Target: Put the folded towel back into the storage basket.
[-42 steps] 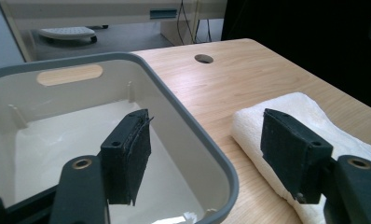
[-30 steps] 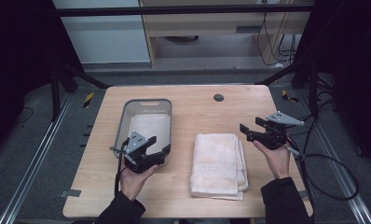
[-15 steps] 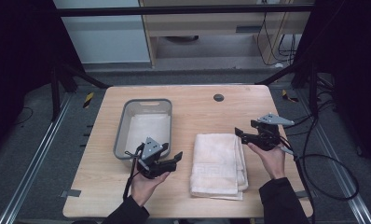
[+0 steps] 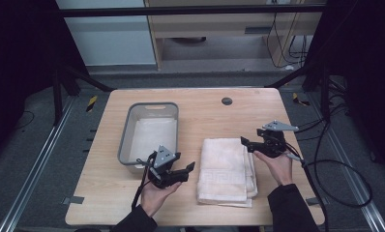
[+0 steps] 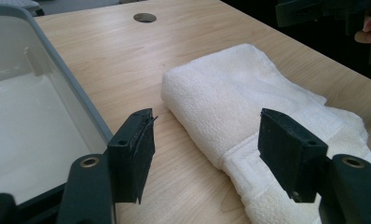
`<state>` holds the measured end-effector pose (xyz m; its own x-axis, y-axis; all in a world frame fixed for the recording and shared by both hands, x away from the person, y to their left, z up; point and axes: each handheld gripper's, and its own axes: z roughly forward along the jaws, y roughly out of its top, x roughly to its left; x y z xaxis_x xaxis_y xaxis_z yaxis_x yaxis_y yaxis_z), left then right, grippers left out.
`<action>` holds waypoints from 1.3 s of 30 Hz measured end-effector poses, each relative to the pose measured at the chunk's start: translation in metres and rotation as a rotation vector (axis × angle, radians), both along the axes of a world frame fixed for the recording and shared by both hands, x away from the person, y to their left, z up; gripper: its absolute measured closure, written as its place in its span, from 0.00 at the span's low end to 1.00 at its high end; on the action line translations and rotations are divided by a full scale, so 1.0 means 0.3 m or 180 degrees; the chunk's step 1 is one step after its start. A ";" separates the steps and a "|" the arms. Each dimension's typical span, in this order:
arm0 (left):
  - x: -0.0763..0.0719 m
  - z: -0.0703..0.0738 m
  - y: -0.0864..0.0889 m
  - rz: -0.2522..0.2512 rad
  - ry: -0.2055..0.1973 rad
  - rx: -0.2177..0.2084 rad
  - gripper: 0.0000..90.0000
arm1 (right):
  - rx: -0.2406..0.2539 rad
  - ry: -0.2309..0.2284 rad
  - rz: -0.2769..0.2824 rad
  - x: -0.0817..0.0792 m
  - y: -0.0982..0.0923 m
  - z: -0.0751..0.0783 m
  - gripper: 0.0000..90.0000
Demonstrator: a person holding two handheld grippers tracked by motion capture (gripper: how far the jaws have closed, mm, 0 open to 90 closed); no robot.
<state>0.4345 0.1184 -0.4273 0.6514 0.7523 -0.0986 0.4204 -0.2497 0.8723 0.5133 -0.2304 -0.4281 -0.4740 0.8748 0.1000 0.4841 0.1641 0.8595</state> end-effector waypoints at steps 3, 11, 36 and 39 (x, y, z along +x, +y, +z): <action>-0.006 -0.014 -0.018 -0.0061 0.0031 0.0049 0.39 | -0.0022 0.0060 -0.0006 0.004 0.003 -0.017 0.26; -0.014 -0.049 -0.054 -0.0139 0.0105 0.0121 0.39 | -0.0023 0.0130 0.0012 0.008 0.010 -0.043 0.24; 0.002 -0.175 -0.150 -0.0240 0.0337 0.0399 0.36 | -0.0194 0.0358 0.0056 0.019 0.045 -0.132 0.25; 0.002 -0.192 -0.163 -0.0254 0.0376 0.0424 0.35 | -0.0191 0.0394 0.0047 0.020 0.050 -0.147 0.26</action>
